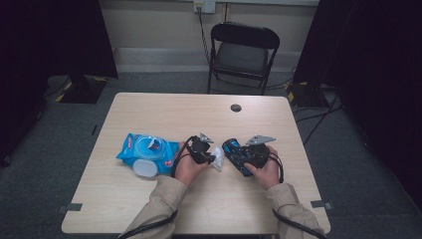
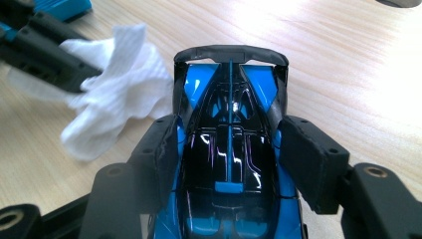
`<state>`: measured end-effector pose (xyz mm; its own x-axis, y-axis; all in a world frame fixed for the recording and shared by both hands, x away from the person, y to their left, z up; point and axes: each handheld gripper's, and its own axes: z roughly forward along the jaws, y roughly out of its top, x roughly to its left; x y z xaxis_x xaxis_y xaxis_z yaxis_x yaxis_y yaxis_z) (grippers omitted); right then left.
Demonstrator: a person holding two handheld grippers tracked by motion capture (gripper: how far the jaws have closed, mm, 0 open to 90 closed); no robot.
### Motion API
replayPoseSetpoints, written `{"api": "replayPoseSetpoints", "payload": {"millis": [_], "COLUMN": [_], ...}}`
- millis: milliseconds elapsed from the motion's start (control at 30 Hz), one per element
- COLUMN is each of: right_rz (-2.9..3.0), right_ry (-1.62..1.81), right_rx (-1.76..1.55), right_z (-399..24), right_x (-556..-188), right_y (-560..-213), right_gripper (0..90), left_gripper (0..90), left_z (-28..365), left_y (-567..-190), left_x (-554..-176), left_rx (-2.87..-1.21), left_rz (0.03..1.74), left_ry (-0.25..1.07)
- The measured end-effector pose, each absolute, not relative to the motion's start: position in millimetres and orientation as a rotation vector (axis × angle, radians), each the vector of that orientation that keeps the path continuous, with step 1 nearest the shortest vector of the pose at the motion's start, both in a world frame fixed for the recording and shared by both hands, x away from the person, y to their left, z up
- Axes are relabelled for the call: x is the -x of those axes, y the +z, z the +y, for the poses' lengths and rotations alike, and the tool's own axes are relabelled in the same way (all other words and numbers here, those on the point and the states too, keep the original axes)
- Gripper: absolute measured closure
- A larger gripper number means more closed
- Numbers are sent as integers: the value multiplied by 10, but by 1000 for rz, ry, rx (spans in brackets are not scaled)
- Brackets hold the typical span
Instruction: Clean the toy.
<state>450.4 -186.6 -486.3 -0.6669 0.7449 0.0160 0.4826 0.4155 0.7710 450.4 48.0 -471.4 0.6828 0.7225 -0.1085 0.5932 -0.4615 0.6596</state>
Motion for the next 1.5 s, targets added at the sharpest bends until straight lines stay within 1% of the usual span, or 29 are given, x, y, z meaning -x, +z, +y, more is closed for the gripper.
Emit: {"api": "replayPoseSetpoints", "payload": {"millis": [67,267,300,367,500,633,800,1133,1200,1500], "right_rz": [2346,2352,2353,2355,2360,2362,2372,2369,2367,2363], "right_ry": [1100,1066,1065,1051,1047,1045,1035,1041,1043,1047], "right_rx": [-1044,-1049,-1052,-1047,-1045,-1051,-1052,-1062,-1067,-1077], "right_z": [-1850,-1820,-1821,-1812,-1814,-1808,-1805,-1796,-1797,-1795], "right_x": [-4496,-4494,-4494,-4487,-4487,-4492,-4504,-4519,-4520,-4524], "right_y": [-4857,-4838,-4836,-4829,-4826,-4822,-4813,-4817,-4817,-4818], "right_gripper": [414,417,417,419,420,420,420,419,419,419], "left_gripper": [807,798,793,755,747,795,815,823,824,825], "left_z": [462,348,327,309,288,261,189,11,-33,-131], "left_y": [-4738,-4859,-4875,-4891,-4893,-4902,-4888,-4882,-4878,-4878], "left_x": [-4544,-4600,-4607,-4630,-4642,-4632,-4582,-4391,-4355,-4224], "left_rx": [-2205,-2207,-2191,-2193,-2193,-2178,-2190,-2219,-2232,-2239], "left_rz": [1023,1019,1020,1009,1004,1008,995,922,902,868], "left_ry": [259,247,252,243,245,217,186,135,147,113]}}
